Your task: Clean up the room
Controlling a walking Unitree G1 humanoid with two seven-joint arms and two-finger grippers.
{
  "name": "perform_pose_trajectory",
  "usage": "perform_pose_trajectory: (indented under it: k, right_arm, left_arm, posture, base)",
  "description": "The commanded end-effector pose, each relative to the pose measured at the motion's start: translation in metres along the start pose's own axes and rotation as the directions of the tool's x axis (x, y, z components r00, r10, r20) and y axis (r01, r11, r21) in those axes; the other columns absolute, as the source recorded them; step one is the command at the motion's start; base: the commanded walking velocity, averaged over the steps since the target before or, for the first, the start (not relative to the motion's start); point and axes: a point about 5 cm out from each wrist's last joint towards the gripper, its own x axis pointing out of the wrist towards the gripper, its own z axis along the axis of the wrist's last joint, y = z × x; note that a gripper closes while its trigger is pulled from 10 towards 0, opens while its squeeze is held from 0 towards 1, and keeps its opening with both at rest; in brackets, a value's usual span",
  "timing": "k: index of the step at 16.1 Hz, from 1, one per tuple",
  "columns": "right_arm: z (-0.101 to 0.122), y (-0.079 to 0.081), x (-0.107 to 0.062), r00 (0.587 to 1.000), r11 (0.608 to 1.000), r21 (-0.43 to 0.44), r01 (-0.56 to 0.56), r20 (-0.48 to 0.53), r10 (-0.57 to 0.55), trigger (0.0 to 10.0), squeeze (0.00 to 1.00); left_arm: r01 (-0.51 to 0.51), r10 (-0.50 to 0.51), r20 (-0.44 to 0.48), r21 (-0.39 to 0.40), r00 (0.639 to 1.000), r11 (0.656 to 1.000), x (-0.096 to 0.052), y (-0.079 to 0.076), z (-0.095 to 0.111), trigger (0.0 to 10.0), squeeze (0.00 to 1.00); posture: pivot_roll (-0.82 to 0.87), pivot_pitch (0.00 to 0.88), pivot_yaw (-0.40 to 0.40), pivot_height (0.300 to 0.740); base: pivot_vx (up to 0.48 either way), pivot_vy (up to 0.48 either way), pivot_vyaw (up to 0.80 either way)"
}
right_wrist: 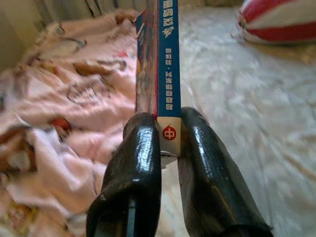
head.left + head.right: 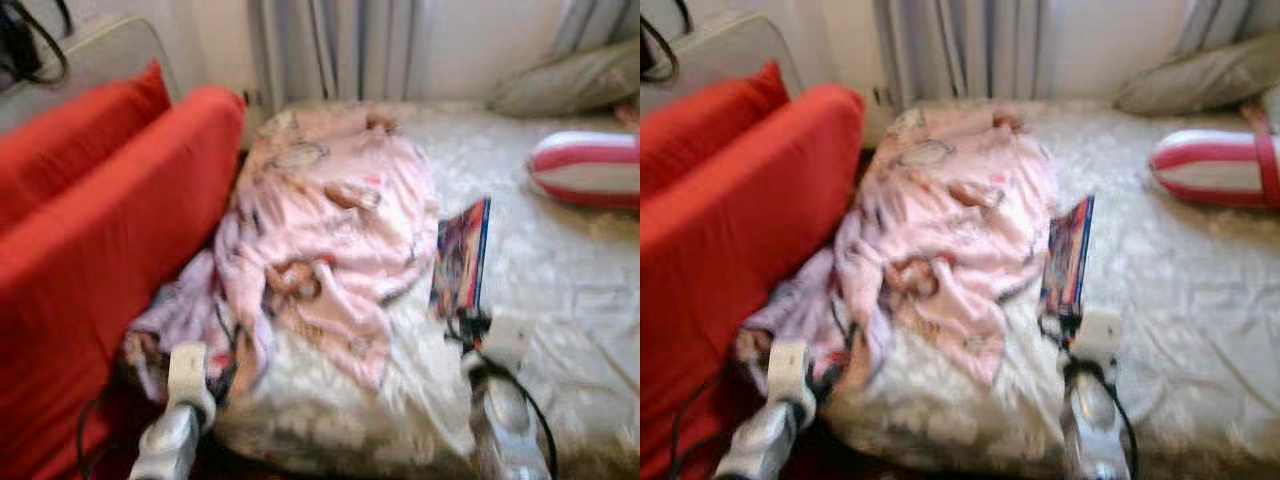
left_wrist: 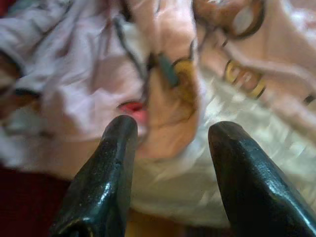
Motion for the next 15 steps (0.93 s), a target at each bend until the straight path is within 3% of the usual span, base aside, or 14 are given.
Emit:
perform_pose_trajectory:
  k: [1, 2, 5, 12, 15]
  right_arm:
    - [0.009, 0.000, 0.003, 0.999, 1.000, 0.013, 0.002, 0.050, -0.002, 10.0, 0.00]
    - [0.009, -0.001, 0.003, 0.998, 1.000, 0.022, 0.018, 0.059, -0.019, 10.0, 0.00]
    - [0.008, -0.001, 0.003, 0.998, 0.999, 0.034, 0.030, 0.050, -0.032, 10.0, 0.00]
    - [0.008, -0.003, 0.006, 0.998, 0.999, 0.020, 0.048, 0.031, -0.048, 10.0, 0.00]
    - [0.008, -0.008, 0.007, 0.997, 0.997, 0.022, 0.073, 0.030, -0.074, 10.0, 0.00]
  left_arm:
    - [-0.003, 0.005, -0.065, 0.037, 0.998, 0.999, -0.003, 0.003, -0.011, 10.0, 0.00]
    - [-0.019, 0.030, -0.167, 0.067, 0.986, 0.998, -0.010, 0.009, -0.029, 10.0, 0.00]
    - [-0.045, 0.064, -0.266, 0.077, 0.962, 0.996, -0.020, 0.014, -0.049, 10.0, 0.00]
    - [-0.033, 0.053, -0.267, 0.080, 0.962, 0.996, -0.016, 0.000, -0.049, 10.0, 0.00]
    - [-0.035, 0.056, -0.274, 0.083, 0.960, 0.996, -0.017, -0.001, -0.053, 10.0, 0.00]
  posture:
    - [0.02, 0.000, 0.045, 0.740]
    - [0.01, 0.000, 0.057, 0.740]
    - [0.01, 0.017, 0.061, 0.740]
    - [-0.02, 0.041, 0.045, 0.740]
    - [-0.02, 0.043, 0.041, 0.740]
  base:
    - [0.000, 0.000, 0.00]
    - [0.000, 0.000, 0.00]
    - [0.000, 0.000, 0.00]
    - [0.000, 0.000, 0.00]
    - [0.000, -0.361, 0.00]
